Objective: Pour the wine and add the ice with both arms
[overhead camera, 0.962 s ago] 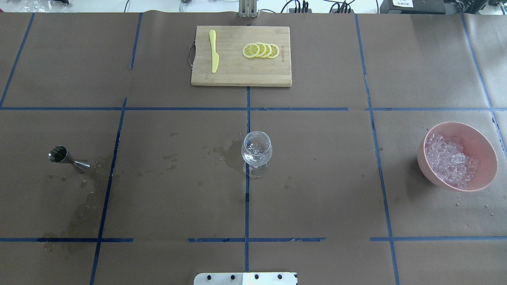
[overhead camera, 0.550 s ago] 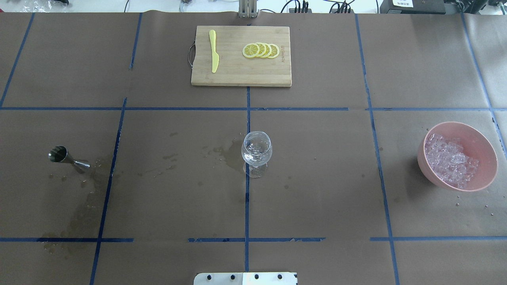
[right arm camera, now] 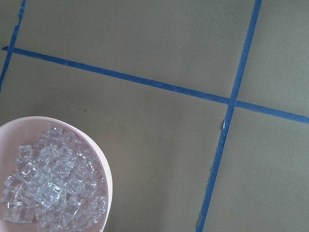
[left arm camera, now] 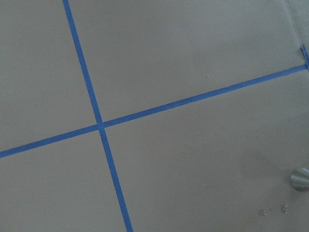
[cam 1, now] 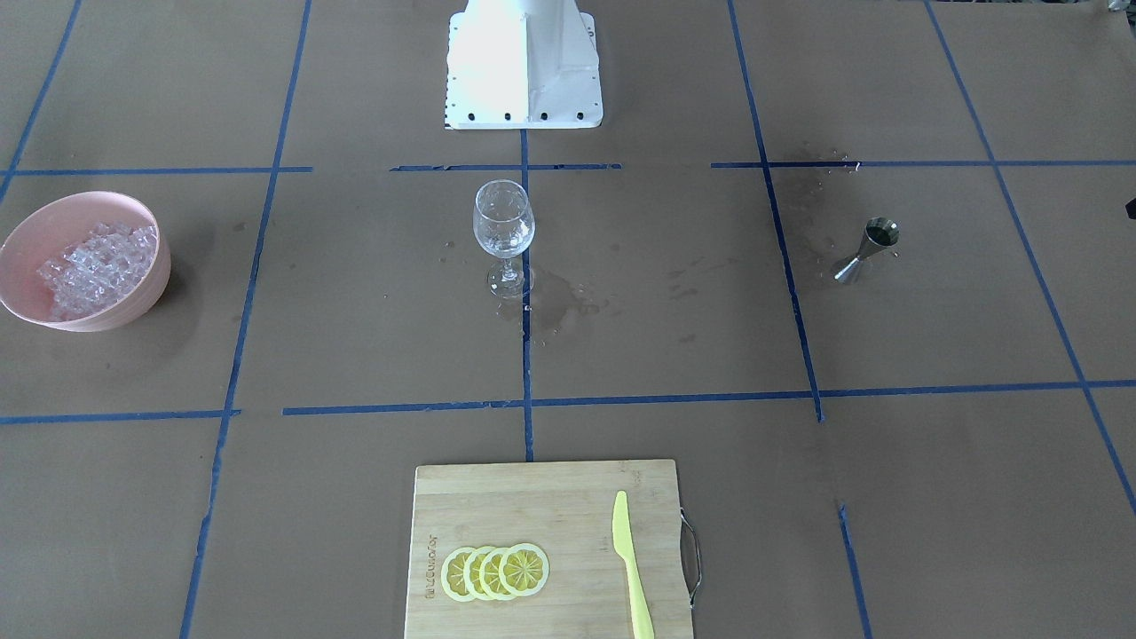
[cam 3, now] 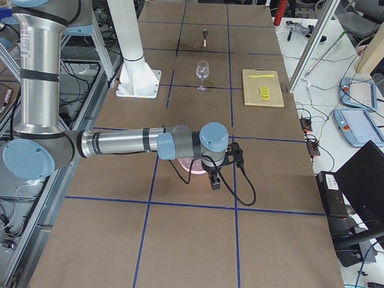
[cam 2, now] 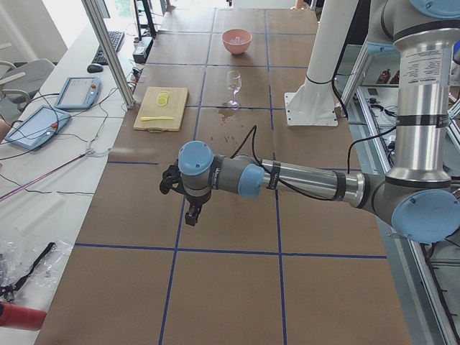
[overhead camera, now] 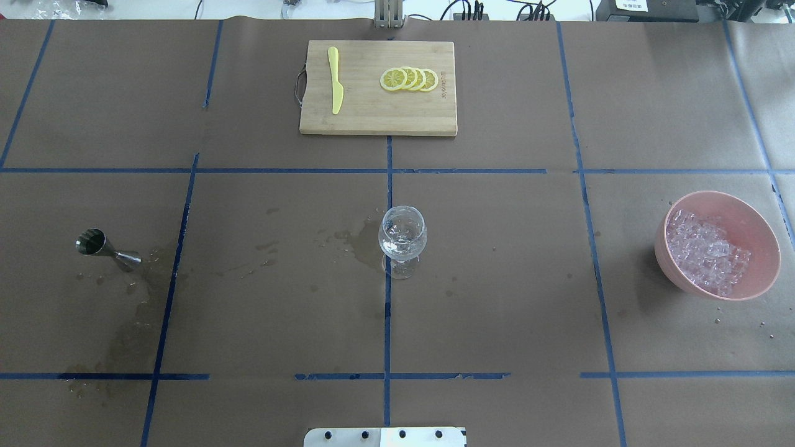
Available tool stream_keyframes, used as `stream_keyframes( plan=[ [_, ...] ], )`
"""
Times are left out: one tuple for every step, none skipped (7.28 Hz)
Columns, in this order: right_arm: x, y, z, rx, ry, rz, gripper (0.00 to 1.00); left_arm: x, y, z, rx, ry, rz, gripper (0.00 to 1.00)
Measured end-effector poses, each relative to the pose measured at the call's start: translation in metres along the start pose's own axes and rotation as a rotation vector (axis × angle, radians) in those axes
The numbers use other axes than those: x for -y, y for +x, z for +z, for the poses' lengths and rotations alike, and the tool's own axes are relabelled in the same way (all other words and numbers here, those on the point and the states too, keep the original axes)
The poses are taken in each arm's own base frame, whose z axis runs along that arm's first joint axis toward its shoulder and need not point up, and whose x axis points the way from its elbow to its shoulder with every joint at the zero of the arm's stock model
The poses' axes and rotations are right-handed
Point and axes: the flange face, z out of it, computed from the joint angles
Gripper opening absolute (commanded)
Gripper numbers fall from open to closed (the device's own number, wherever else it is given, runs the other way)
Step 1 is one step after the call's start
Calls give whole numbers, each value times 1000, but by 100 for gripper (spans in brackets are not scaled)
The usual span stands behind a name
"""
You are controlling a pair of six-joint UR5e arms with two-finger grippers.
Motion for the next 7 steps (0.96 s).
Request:
stream_keyframes(
  plan=[
    [-4,4,3,-1,-6,9,100,1,1,0,0,5,-32,100],
    [-6,12,11,1,-15,21,100,2,5,1,-1,15,-48,100],
    [-6,21,18,7,-12,21,100,4,18,11,-9,20,-58,100],
    [-7,25,22,11,2,10,100,9,42,28,-11,28,-49,100],
    [-7,25,23,15,13,5,100,11,70,49,-5,56,-25,100],
    [-6,22,22,31,23,19,100,8,97,66,-12,98,8,100],
    [-4,16,19,61,39,56,100,1,128,73,-26,145,64,100]
  ],
)
